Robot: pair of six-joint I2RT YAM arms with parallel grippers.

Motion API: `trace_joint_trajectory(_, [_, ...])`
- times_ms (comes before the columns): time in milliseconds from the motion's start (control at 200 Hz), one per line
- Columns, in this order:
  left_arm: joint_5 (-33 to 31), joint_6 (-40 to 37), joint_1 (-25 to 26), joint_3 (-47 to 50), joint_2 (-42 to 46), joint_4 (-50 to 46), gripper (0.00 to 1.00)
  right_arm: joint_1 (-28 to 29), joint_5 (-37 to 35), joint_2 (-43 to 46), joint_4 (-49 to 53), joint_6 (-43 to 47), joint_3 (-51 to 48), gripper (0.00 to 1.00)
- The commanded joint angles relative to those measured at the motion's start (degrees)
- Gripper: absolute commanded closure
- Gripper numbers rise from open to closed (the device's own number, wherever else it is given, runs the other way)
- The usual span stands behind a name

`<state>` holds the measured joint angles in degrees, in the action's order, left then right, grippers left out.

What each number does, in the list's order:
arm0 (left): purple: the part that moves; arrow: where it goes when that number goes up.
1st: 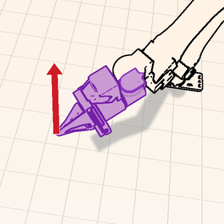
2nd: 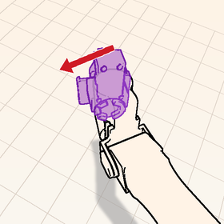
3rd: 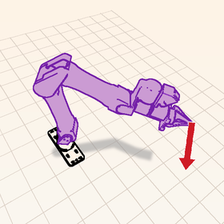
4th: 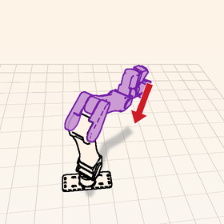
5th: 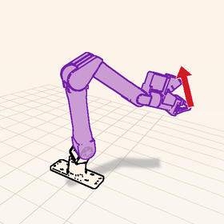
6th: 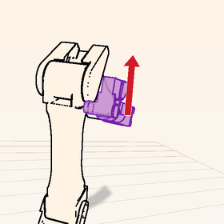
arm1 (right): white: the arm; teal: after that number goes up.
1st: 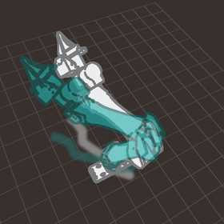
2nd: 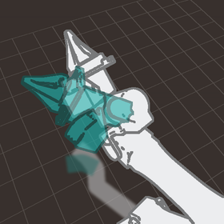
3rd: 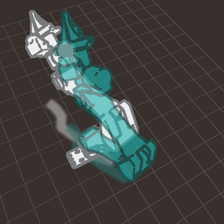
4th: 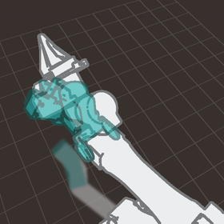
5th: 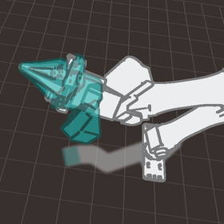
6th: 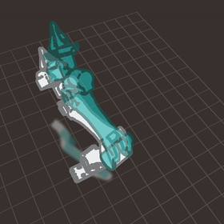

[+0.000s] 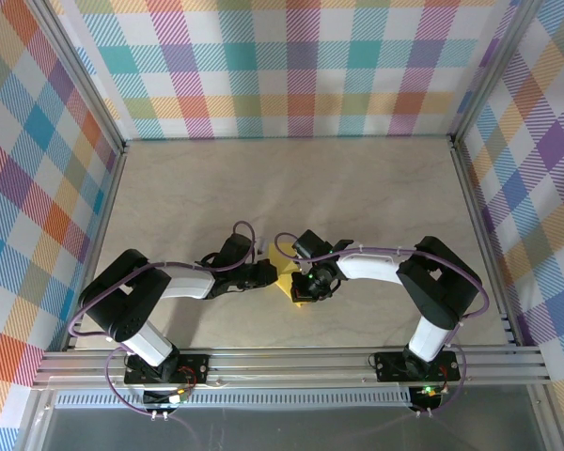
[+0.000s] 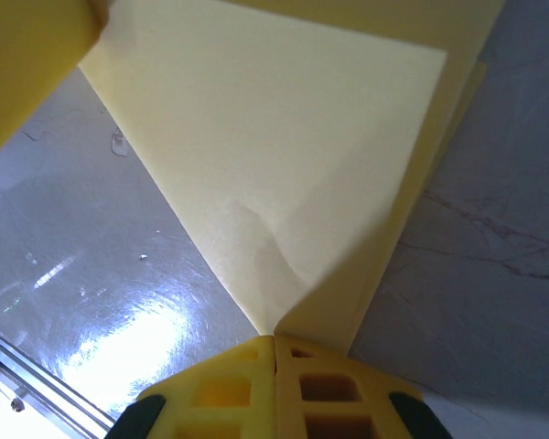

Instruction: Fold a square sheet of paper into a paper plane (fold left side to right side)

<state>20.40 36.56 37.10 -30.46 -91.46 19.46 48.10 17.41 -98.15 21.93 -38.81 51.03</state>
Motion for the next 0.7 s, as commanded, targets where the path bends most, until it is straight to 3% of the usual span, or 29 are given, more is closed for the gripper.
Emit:
trace_joint_trajectory(0, [-1.4, -0.2, 0.7, -1.1, -0.8, -4.8, 1.00, -0.1, -3.3, -1.2, 5.2, -0.7, -0.8, 1.00])
trace_joint_trajectory(495, [-3.1, -0.1, 1.0, -2.7, -1.7, -9.6, 1.00, -0.2, 1.3, 5.0, 0.7, -1.6, 1.3, 1.00])
trace_joint_trajectory(695, [-3.3, -0.1, 1.1, -3.1, -2.1, -10.0, 1.00, -0.2, 3.8, 3.1, -5.0, -3.4, 1.4, 1.00])
